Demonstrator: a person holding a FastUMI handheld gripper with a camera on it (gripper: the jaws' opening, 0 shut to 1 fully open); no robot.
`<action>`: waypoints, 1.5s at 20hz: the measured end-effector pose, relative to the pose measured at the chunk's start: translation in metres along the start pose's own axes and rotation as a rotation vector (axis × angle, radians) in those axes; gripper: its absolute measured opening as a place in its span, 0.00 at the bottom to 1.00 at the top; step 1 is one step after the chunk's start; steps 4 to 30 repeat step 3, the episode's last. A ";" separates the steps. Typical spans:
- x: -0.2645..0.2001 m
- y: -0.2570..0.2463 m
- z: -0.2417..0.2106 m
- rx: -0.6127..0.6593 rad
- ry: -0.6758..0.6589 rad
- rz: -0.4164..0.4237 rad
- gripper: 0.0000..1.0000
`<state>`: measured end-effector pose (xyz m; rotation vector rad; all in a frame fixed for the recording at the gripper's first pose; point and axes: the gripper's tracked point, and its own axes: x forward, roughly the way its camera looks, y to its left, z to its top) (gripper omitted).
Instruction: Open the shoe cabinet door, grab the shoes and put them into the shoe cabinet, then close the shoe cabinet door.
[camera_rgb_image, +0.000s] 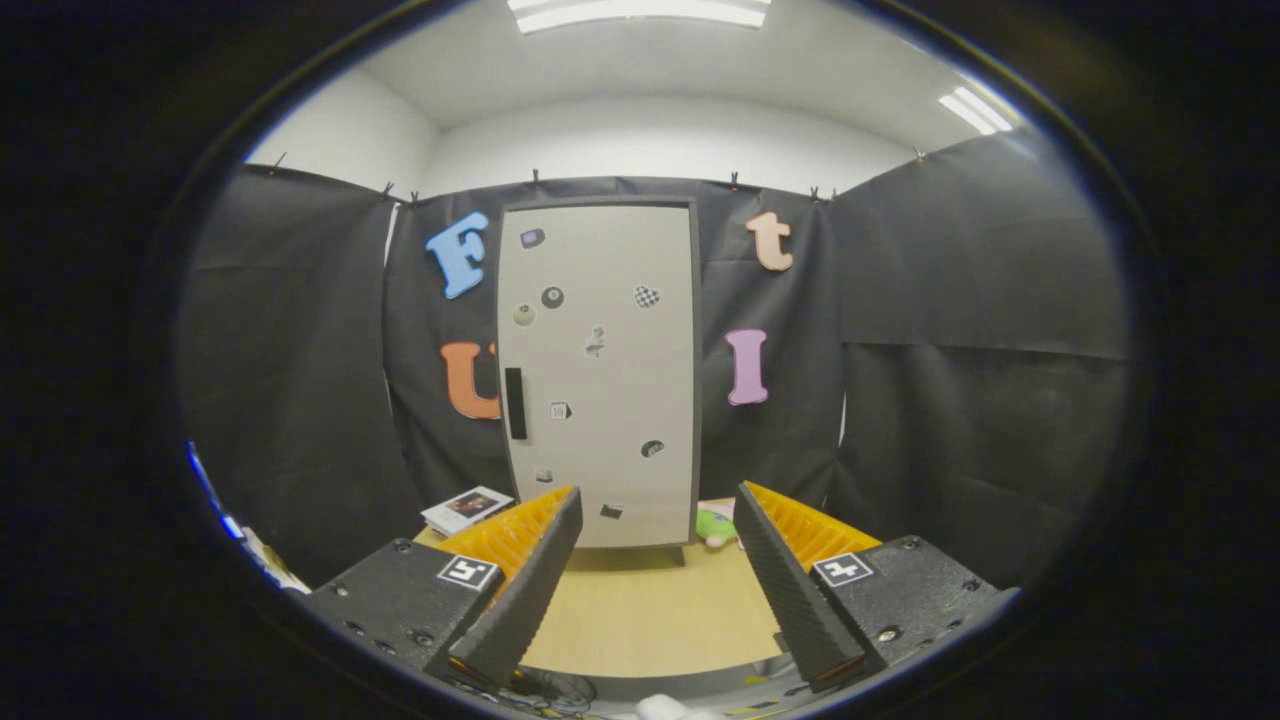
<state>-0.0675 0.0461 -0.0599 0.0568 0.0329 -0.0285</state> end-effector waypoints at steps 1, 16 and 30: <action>0.000 0.001 -0.002 0.000 0.002 0.002 0.99; 0.001 0.002 -0.003 -0.001 0.004 0.000 0.99; 0.001 0.002 -0.003 -0.001 0.004 0.000 0.99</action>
